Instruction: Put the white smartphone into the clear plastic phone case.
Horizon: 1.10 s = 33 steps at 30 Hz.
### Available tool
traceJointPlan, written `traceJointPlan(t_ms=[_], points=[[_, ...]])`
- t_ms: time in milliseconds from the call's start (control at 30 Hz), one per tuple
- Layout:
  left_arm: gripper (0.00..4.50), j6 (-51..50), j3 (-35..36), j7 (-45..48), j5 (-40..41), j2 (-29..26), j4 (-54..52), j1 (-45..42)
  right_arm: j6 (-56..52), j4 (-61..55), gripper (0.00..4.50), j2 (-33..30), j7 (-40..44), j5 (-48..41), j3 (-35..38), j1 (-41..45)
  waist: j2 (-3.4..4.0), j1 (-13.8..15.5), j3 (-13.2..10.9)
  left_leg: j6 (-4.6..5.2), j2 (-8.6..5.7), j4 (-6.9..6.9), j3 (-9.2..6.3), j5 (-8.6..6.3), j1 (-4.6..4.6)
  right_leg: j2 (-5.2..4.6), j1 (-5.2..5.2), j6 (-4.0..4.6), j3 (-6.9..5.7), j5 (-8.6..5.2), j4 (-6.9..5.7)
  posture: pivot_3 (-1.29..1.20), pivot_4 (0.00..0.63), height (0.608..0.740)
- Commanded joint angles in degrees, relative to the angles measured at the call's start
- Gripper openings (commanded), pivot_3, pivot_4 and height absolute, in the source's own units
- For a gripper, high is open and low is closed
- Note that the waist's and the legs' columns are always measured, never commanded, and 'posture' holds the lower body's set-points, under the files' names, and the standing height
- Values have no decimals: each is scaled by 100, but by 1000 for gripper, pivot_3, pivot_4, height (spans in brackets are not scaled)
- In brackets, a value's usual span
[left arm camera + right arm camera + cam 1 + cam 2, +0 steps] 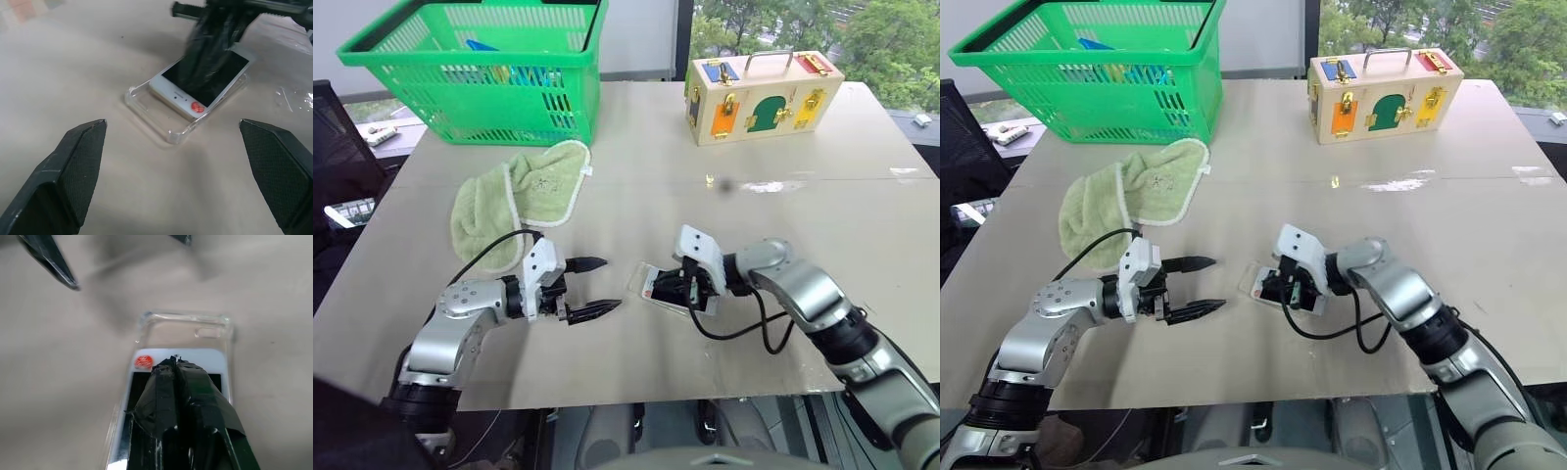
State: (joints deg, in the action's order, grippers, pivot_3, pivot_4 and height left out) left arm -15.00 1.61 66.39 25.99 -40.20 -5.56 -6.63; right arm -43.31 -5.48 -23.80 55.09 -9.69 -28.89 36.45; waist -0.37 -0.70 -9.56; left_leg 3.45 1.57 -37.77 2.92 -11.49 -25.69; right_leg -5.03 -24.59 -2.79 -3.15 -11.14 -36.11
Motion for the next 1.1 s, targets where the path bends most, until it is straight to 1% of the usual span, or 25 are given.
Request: traceJointPlan(t_ms=[33,133,233,333,400,467,533,600,633,667,700,767,800,833,867,933,1100], points=[[4500,-5,29,-19,39,2,-166,-36,-460,324,40,-101,33,165,-368,-90,-4,8,7,0,0,0,-1,0,0,0,0,0,0,0,-1,0,150,740],[4500,-18,22,-37,39,13,-188,-33,-689,546,40,-68,8,190,-513,-154,-6,8,31,0,1,0,-1,0,2,-2,2,1,0,0,-2,0,150,740],[4500,-34,12,-62,40,34,-222,-29,-678,645,40,-116,-5,261,-619,-269,-5,10,84,-1,2,0,-1,0,5,-3,5,1,0,0,-2,0,150,740],[4500,-33,16,-79,30,56,-230,-28,-561,367,40,-11,-172,-51,-11,-435,-7,26,124,-3,2,0,-2,-2,11,-5,11,1,-1,-1,-1,0,150,740],[4500,-34,12,-92,18,67,-229,-33,-394,184,40,49,-235,-192,319,-498,-7,43,124,-22,0,0,-4,-13,11,-9,13,-3,-2,-3,-1,0,150,740],[4500,-42,-11,-105,0,80,-215,-71,-373,-261,40,129,-334,-503,865,-527,-6,49,122,-22,-2,0,-3,-13,10,-11,12,-3,-1,-4,-1,0,150,740],[4500,-99,-51,-43,28,68,-208,-111,-569,-795,40,209,-456,-870,1369,-535,-3,58,111,-22,-2,0,-3,-13,2,-12,4,-2,-1,-3,-1,0,150,740],[4500,-184,-60,-10,92,79,-203,-148,-823,-1292,40,172,-572,-1140,1689,-576,4,50,105,-18,-2,0,-2,-11,-8,-11,-6,1,0,0,-1,0,150,740],[3921,-210,-62,-4,108,85,-198,-162,-933,-1486,0,123,-618,-1231,1786,-606,4,50,105,-9,-2,0,-2,-5,-9,-11,-7,2,0,0,-1,0,150,740],[3584,-219,-75,22,111,88,-191,-176,-1012,-1696,0,37,-647,-1302,1869,-669,4,48,105,-1,-1,1,-3,-1,-8,-9,-7,2,0,0,-1,0,150,740],[3118,-225,-85,45,110,88,-187,-186,-1071,-1834,0,-22,-676,-1357,1922,-713,4,46,105,-1,0,2,-4,-1,-9,-7,-7,1,-1,-1,-1,0,150,740],[2047,-203,-90,-7,60,115,-139,-217,-1186,-2214,0,-216,-819,-1425,2102,-919,4,43,105,-1,0,6,-3,-1,-8,-7,-8,1,-1,-1,0,0,150,740],[2047,-196,-93,-31,42,127,-121,-227,-1229,-2364,0,-314,-886,-1445,2179,-1019,4,41,105,-1,0,7,-3,-1,-8,-7,-8,1,-1,-1,2,0,150,740],[1311,-185,-97,-58,19,140,-99,-235,-1274,-2544,0,-448,-931,-1465,2261,-1151,4,56,105,-1,0,7,-3,-1,-9,-7,-8,1,-1,-2,3,0,150,740],[971,-182,-101,-94,0,158,-83,-240,-1305,-2728,0,-611,-971,-1470,2345,-1307,4,67,104,-1,0,7,-4,-1,-10,-9,-8,1,-2,-2,4,0,150,740],[16,-162,-113,-214,-61,216,-38,-271,-1405,-3047,0,-866,-1051,-1559,2566,-1603,4,79,103,-2,-2,7,-2,-2,-12,-14,-8,-3,-1,-4,13,0,150,740],[16,-269,-244,-423,-227,300,102,-451,-1654,-3513,0,-1370,-1257,-1743,3009,-2169,3,121,103,-11,-1,7,-3,-7,-11,-14,-8,-8,-1,-7,15,0,150,740]])
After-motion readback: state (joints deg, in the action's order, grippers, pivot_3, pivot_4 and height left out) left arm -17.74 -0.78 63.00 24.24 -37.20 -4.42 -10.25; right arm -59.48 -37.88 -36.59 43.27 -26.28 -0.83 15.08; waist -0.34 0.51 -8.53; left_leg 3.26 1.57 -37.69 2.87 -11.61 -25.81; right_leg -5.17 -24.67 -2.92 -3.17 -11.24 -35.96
